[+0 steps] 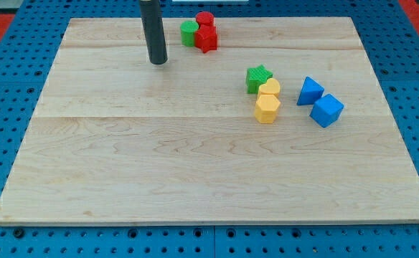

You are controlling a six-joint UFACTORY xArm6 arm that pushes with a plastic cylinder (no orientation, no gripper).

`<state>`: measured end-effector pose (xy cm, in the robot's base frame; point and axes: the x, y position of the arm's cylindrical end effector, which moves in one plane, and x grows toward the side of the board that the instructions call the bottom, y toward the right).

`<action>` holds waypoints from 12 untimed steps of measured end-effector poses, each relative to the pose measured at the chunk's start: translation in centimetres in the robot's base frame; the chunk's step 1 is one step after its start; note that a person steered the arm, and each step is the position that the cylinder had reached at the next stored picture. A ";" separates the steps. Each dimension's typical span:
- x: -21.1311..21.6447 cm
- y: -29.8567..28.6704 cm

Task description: Place red blocks and green circle in a vertical line

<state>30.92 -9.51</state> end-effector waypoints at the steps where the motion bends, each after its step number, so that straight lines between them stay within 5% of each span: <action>1: 0.0 -0.1; 6: 0.0 2.9; 8: -0.4 14.7; 9: -5.3 19.5; 10: -10.1 18.3; 12: -11.6 13.7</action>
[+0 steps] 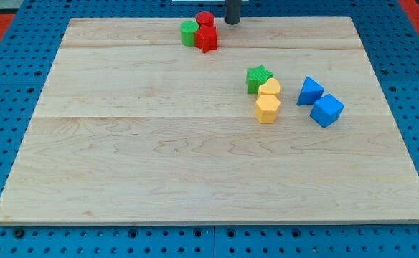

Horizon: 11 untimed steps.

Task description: Place red blocks and green circle in a vertical line

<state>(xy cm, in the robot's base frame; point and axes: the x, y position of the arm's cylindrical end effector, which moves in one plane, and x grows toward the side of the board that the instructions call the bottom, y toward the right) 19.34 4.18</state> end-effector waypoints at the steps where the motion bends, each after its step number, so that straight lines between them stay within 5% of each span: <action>1: -0.1 0.3; 11: 0.0 -6.3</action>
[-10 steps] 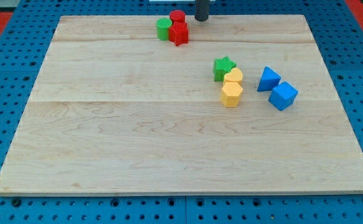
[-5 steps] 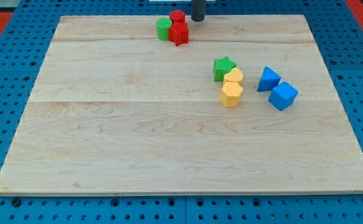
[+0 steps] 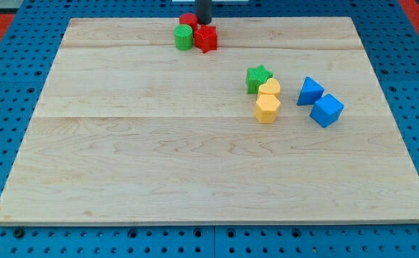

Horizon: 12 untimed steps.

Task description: Place red blocks and green circle in a vertical line

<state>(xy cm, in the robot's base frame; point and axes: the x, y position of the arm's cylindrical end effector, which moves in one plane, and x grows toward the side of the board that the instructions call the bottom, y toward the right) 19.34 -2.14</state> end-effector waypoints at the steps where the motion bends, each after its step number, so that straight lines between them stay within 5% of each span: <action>1: 0.0 -0.5; 8: 9.3 8.2; 12: 9.3 2.1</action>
<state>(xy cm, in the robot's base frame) 28.68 -0.01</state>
